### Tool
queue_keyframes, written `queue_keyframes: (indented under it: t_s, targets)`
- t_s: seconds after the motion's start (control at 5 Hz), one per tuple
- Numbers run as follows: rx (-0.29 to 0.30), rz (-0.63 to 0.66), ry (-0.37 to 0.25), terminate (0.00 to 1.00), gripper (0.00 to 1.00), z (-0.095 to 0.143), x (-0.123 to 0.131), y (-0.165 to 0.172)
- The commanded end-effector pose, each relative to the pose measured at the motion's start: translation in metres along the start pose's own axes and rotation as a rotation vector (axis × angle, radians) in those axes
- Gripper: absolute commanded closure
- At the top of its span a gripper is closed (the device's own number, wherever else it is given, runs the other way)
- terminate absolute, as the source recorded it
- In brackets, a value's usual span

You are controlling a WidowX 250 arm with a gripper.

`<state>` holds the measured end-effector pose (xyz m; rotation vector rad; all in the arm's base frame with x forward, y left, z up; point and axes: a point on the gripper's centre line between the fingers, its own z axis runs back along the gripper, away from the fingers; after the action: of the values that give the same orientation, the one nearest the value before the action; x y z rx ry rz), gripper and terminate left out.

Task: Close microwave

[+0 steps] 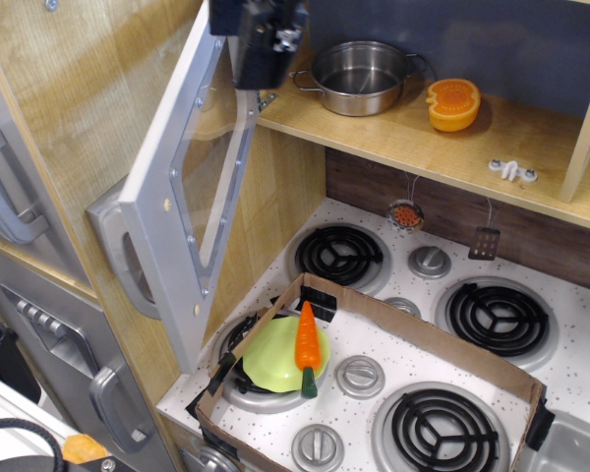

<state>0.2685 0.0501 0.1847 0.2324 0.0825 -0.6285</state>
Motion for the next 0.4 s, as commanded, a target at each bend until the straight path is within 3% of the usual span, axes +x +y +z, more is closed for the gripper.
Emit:
queue_keyframes:
  t_s: [0.0,0.2]
  targets:
    - [0.053,-0.009,0.0,0.0,0.0,0.004,-0.033,0.013]
    - [0.041,-0.013,-0.001,0.0,0.0,-0.006,-0.049,0.023]
